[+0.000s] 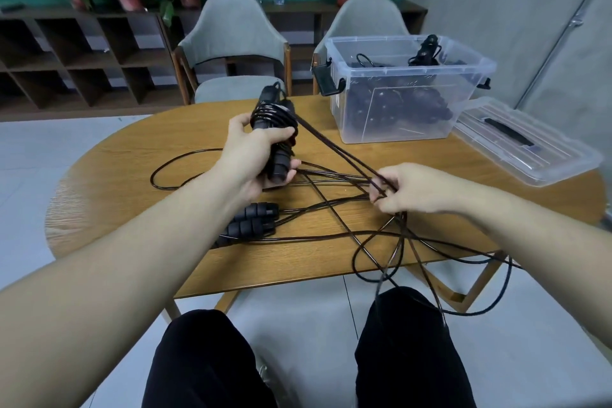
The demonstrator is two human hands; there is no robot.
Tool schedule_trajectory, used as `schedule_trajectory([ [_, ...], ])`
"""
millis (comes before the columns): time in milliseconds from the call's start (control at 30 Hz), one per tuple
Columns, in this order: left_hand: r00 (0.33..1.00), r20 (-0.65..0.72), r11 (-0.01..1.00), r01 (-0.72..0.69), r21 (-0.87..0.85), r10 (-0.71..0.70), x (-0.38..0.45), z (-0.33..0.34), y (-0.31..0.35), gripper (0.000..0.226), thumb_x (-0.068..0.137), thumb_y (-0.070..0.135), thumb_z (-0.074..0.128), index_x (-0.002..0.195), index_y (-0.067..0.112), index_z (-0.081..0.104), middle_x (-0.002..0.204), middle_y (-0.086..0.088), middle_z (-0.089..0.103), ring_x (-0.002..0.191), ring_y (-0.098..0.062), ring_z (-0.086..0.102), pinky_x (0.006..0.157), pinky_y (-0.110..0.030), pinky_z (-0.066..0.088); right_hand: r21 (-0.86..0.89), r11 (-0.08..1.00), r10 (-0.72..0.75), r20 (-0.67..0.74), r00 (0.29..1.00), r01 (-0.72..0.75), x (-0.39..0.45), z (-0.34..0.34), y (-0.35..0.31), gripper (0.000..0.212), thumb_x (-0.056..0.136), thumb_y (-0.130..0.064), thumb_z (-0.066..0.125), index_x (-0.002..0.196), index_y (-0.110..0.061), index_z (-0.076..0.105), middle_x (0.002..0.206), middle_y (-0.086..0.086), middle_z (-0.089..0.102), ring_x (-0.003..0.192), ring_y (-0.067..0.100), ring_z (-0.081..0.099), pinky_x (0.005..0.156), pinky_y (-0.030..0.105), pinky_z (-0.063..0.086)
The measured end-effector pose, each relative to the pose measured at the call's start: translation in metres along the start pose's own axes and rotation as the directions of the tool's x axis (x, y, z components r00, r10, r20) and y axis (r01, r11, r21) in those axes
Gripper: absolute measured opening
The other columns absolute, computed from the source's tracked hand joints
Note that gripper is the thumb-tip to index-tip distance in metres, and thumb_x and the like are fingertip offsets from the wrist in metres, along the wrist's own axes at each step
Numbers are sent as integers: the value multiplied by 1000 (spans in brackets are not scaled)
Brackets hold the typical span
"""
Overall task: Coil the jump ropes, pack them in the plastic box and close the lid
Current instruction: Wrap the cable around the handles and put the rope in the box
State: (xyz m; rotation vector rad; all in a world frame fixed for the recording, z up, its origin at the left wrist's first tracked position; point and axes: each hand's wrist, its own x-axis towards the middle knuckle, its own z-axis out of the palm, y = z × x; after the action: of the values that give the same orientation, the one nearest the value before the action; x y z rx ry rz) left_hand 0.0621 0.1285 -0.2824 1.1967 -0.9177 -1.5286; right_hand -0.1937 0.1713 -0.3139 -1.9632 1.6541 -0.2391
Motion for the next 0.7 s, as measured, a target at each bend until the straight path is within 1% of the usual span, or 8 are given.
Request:
schedule_trajectory([
  [67,993,-12,982,113,-152,-116,1,-5,-2,58,89,10,73,137,21,42,112,-21,66,75,-31,75,59,-37,59,-18,1000,3,-44,999,-3,-1,-3,3,17,84,-18,70,77,-31,63,66,-11,55,65,10,52,69,30,44],
  [167,971,95,906,240,-349,-220,-5,-5,-11,43,89,15,73,128,5,58,110,-20,69,74,-29,76,54,-30,58,-150,989,-16,-25,1000,12,-4,-4,2,22,88,-25,66,74,-38,56,72,-8,56,70,14,53,71,37,47],
  [267,964,204,867,243,-434,-168,-12,-6,-24,48,89,22,72,133,5,60,110,-15,70,74,-25,75,50,-27,55,-408,912,-52,-29,998,35,-4,-2,-1,8,91,-38,59,87,-37,52,75,-9,61,72,11,56,76,32,44],
  [333,937,324,853,276,-444,-134,-17,-5,-29,49,90,28,68,133,6,63,124,-14,69,72,-20,73,48,-25,55,-550,832,-107,-27,994,74,-5,1,-4,7,93,-41,53,98,-38,51,73,-11,62,73,12,59,85,31,45],
  [433,850,524,822,342,-455,-64,-28,0,-29,42,94,36,57,113,4,76,143,-15,58,65,-14,70,50,-22,57,-593,798,-151,-20,988,110,-5,4,-10,6,95,-39,47,101,-38,48,77,-9,62,74,16,59,73,30,50],
  [567,754,656,798,411,-441,-26,-41,12,-27,47,95,38,51,110,1,77,132,-20,64,68,-22,73,60,-30,63,-668,722,-221,23,975,180,2,11,-18,15,99,-37,41,107,-33,54,65,-11,47,63,11,49,63,29,41],
  [633,766,641,802,411,-434,-46,-45,15,-27,49,95,37,53,114,-4,73,114,-21,70,71,-27,74,67,-37,64,-692,698,-241,13,970,183,6,11,-17,21,100,-42,40,113,-33,55,63,-12,41,64,15,48,64,29,39],
  [700,789,612,785,409,-465,-48,-46,15,-25,51,93,35,56,122,-7,62,101,-21,70,77,-31,73,81,-46,62,-657,724,-264,18,964,211,8,9,-10,41,96,-62,40,126,-35,50,59,-13,40,60,11,47,59,27,37],
])
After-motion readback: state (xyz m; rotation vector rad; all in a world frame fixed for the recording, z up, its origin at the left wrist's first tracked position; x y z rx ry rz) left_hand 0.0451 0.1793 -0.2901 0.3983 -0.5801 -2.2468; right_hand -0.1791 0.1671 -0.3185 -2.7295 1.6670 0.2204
